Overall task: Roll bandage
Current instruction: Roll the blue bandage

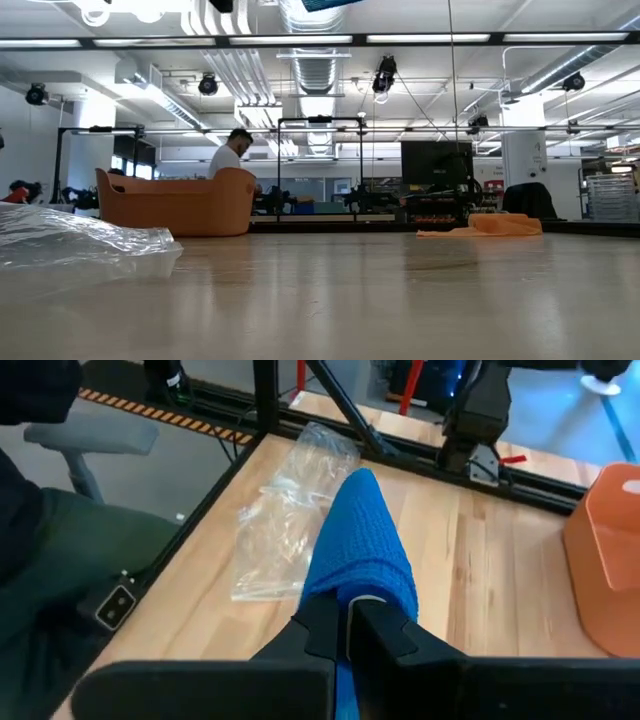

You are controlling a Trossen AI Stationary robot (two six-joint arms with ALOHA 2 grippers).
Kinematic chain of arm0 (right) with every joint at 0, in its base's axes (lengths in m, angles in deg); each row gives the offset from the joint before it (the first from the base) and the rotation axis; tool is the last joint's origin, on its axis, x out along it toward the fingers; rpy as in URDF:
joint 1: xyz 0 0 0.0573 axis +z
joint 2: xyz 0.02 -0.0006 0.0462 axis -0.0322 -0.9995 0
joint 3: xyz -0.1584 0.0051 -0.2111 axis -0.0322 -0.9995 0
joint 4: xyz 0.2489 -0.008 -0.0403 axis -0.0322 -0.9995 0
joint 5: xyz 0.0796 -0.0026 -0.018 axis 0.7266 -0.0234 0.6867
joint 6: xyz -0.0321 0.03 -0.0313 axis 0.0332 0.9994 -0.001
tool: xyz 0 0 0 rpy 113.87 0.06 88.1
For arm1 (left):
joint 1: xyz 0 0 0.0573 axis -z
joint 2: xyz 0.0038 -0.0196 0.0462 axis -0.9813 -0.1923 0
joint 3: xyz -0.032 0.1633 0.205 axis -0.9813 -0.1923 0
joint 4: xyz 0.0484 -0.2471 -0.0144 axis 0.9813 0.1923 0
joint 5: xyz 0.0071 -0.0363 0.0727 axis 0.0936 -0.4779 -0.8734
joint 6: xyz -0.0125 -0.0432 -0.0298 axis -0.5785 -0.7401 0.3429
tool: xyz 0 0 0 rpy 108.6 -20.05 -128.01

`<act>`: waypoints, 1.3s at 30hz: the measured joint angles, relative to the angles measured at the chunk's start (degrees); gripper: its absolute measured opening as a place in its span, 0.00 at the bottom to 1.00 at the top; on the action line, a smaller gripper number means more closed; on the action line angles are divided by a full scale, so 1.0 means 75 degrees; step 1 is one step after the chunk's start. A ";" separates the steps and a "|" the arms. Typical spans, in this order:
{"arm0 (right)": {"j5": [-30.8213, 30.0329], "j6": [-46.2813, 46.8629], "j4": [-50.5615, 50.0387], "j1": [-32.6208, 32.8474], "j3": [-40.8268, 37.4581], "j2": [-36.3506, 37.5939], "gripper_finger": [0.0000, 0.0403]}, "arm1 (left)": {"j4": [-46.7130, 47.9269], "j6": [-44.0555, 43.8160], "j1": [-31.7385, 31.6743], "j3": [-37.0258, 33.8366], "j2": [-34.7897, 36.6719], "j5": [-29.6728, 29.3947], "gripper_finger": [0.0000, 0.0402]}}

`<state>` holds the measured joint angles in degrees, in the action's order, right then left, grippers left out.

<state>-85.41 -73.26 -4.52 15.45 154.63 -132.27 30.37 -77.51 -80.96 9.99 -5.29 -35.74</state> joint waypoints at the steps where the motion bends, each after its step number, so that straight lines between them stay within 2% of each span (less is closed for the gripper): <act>1: -0.0005 -0.0056 0.0032 -0.0003 0.0000 -0.0049 0.01 | -0.0396 -0.0083 0.0000 -0.0170 -0.0040 0.0268 0.62; 3: -0.0009 -0.0138 0.0000 -0.0007 -0.0006 -0.0205 0.01 | -0.1116 -0.0228 0.0003 -0.0526 -0.0135 0.0594 0.61; 6: -0.0020 -0.0205 0.0086 -0.0036 -0.0006 -0.0428 0.01 | -0.1852 -0.0406 0.0000 -0.0847 -0.0391 0.0668 0.59; 12: -0.0024 -0.0152 0.0987 -0.0128 0.0015 -0.0657 0.01 | -0.1854 -0.0327 0.0012 -0.1040 -0.0688 0.0672 0.54; 20: -0.0018 -0.0202 0.1411 -0.0259 0.0231 -0.0182 0.01 | -0.1746 0.0128 0.0015 -0.1294 -0.0400 0.0671 0.49; 23: -0.0014 -0.0142 0.1833 -0.0276 0.0230 0.0117 0.01 | -0.2404 0.0111 0.0017 -0.1617 -0.0373 0.0670 0.49; 25: -0.0164 -0.0141 0.2040 -0.0389 0.0242 0.0296 0.01 | -0.3320 -0.0076 0.0017 -0.1936 -0.0422 0.0672 0.51; 28: -0.1139 0.0072 0.1907 -0.0659 0.0207 0.0518 0.01 | -0.4507 -0.0278 0.0017 -0.2347 -0.0594 0.0674 0.56; 30: -0.1384 0.0211 0.1852 -0.0846 0.0168 0.0619 0.01 | -0.4886 -0.0404 0.0017 -0.2523 -0.0694 0.0674 0.60; 33: -0.1344 0.0298 0.1879 -0.1023 0.0154 0.0643 0.01 | -0.5478 -0.0526 0.0017 -0.2612 -0.0899 0.0451 0.66; 36: -0.0970 0.0238 0.1864 -0.1236 0.0117 0.0551 0.01 | -0.6286 -0.0628 0.0017 -0.2603 -0.1305 -0.0564 0.69; 39: -0.0566 0.0437 0.1898 -0.1422 0.0096 0.0509 0.01 | -0.6580 -0.0157 -0.0024 -0.2533 -0.1667 -0.0978 0.72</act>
<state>-89.65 -69.98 9.72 4.79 155.35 -128.46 -18.98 -78.68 -81.14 -9.01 -17.79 -43.07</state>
